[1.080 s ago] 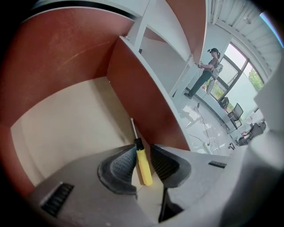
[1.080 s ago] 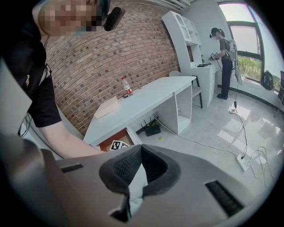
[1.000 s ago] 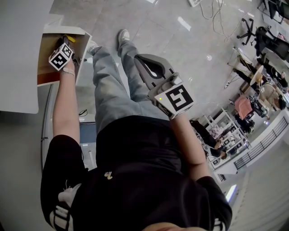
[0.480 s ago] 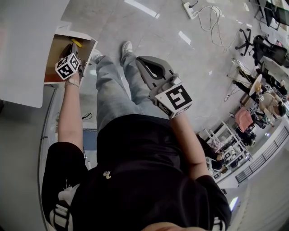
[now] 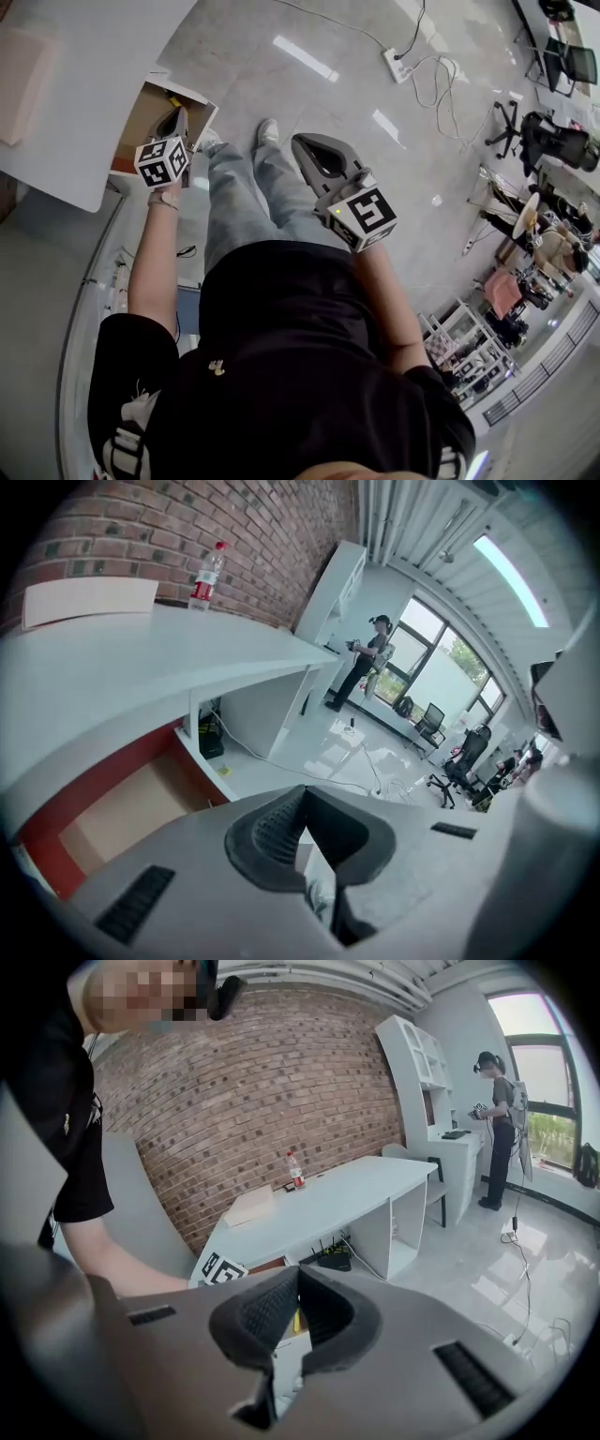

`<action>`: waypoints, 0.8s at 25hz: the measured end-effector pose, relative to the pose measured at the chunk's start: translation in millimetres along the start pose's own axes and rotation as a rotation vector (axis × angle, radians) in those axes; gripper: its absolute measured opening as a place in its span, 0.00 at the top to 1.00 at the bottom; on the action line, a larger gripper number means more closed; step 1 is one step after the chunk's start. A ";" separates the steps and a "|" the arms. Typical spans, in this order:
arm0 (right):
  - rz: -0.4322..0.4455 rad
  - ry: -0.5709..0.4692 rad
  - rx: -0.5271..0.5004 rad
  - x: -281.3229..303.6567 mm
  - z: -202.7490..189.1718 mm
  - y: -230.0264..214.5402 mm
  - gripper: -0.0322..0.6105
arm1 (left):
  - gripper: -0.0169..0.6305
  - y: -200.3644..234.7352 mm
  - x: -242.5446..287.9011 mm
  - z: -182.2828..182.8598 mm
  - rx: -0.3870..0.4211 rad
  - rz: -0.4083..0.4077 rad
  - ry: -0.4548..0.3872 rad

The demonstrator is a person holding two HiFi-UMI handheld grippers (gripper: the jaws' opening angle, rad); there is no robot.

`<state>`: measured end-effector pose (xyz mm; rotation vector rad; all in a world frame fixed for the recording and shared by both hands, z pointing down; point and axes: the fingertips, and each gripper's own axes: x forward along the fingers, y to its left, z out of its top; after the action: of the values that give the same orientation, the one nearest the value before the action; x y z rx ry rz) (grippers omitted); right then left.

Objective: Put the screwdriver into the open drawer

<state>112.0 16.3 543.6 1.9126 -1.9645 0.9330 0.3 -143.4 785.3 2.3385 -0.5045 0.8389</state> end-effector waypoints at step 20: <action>0.131 -0.133 -0.104 -33.2 72.6 23.8 0.94 | 0.97 -146.4 -151.4 126.5 0.246 -0.155 -0.197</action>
<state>111.3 -1.4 462.2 1.8503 -2.1907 0.7356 22.6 -93.3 545.9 2.6641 -0.3081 0.6309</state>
